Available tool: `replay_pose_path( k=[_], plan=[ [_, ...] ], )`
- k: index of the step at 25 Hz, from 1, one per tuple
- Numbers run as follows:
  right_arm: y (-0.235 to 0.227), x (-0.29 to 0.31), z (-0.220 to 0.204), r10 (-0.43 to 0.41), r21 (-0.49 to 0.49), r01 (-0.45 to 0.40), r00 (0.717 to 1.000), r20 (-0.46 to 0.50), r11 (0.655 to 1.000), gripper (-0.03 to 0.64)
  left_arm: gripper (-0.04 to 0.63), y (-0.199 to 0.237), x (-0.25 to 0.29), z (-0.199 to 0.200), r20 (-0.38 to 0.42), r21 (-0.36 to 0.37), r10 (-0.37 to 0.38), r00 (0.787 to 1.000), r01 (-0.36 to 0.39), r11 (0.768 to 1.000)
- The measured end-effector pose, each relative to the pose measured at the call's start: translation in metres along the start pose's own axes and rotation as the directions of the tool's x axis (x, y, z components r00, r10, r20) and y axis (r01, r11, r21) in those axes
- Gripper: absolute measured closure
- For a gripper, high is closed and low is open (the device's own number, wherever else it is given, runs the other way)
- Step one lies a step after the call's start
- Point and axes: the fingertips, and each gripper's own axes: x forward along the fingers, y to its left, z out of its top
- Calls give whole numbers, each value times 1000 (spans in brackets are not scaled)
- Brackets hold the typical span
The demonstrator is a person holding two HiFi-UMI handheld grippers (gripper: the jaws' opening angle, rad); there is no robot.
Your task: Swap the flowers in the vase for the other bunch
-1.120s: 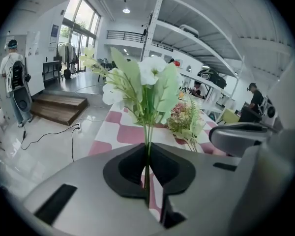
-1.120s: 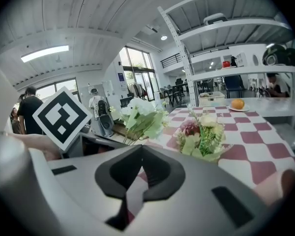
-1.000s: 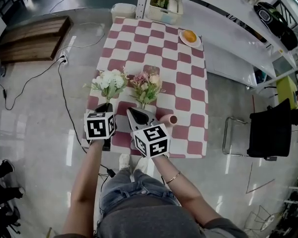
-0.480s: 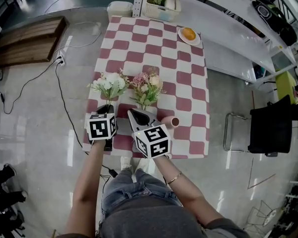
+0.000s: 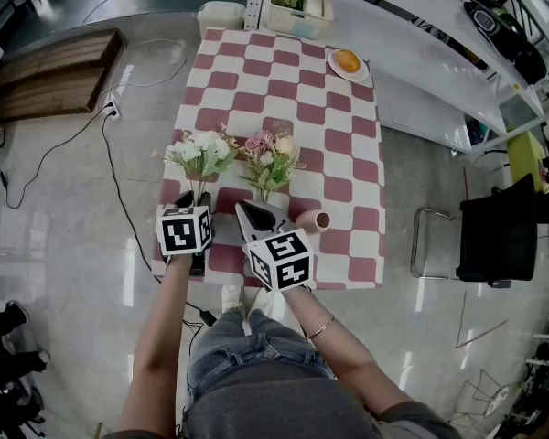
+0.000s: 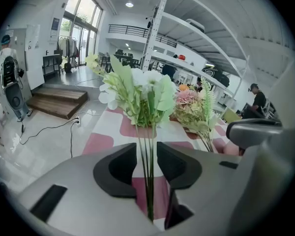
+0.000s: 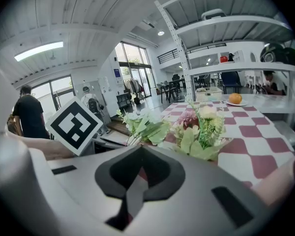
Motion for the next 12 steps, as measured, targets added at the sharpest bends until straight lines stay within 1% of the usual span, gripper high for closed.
replay_pose_path(
  k=[4, 9, 12],
  plan=[
    [1, -6, 1, 0, -3, 0, 1000, 6, 1000, 606, 443, -2, -11, -2, 13, -13, -5, 1000, 5, 1000],
    [5, -16, 0, 0, -3, 0, 1000, 15, 1000, 607, 442, -2, -29, -5, 40, -17, 1, 999, 0, 1000],
    [7, -22, -2, -1, -1, 1, 1000, 17, 1000, 606, 440, -1, -36, -8, 40, -12, 7, 999, -7, 1000]
  ],
)
